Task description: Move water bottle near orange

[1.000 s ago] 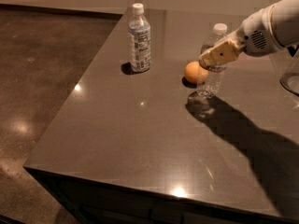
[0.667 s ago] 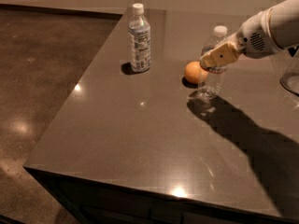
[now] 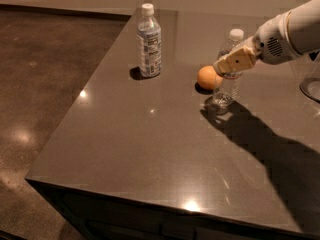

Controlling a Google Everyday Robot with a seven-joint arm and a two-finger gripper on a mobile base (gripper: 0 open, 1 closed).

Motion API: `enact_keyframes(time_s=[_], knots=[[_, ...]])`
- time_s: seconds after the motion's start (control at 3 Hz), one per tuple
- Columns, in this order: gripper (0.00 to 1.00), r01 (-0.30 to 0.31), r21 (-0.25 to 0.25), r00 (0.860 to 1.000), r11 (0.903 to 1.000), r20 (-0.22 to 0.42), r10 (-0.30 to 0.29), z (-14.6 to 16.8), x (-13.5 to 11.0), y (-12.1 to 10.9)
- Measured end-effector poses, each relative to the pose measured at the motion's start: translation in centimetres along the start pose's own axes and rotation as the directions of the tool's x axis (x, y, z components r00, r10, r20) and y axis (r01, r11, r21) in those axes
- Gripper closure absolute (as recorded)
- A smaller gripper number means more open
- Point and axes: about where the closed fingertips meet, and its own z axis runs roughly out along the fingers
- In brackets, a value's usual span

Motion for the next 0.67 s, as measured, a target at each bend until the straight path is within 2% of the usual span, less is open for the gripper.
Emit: enact_keyframes(time_s=[0.33, 0.67], knots=[[0.00, 0.003, -0.002, 1.000, 1.0000, 0.000, -0.003, 0.05, -0.11, 0.16], [0.00, 0.003, -0.002, 1.000, 1.0000, 0.000, -0.003, 0.05, -0.12, 0.16]])
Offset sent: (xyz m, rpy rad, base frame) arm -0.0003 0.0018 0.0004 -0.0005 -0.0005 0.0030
